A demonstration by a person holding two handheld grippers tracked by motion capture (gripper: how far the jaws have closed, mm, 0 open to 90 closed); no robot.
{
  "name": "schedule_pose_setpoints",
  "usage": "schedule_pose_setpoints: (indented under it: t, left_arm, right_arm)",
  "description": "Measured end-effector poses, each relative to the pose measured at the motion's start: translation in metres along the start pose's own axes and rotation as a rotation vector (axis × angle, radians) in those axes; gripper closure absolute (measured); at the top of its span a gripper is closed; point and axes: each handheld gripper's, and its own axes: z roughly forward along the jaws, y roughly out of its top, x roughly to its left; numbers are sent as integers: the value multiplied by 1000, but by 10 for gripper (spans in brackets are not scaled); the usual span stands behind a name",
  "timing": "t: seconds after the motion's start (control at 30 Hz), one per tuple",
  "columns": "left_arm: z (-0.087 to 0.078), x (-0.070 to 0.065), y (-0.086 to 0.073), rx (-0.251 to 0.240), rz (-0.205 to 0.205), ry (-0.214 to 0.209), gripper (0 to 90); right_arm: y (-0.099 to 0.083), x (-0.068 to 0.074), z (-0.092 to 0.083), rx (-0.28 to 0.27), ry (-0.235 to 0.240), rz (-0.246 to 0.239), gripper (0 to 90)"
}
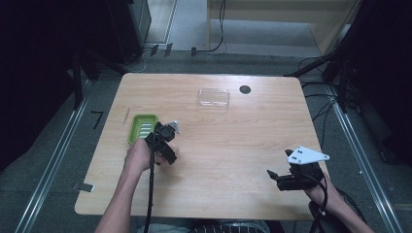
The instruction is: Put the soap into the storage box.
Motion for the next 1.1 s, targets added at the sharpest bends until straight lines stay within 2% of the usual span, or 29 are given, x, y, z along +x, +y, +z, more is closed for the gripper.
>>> schedule_pose_setpoints:
  t: [0.47, 0.97, 1.1]
  left_arm:
    - [-14, 14, -3, -48, -43, 17, 334]
    - [-20, 26, 1, -75, -83, 29, 334]
    - [-23, 29, 2, -96, -89, 38, 334]
  right_arm:
    - [1, 1, 0, 5, -2, -2, 134]
    - [1, 0, 0, 5, 1, -1, 134]
    - [1, 0, 0, 5, 0, 0, 134]
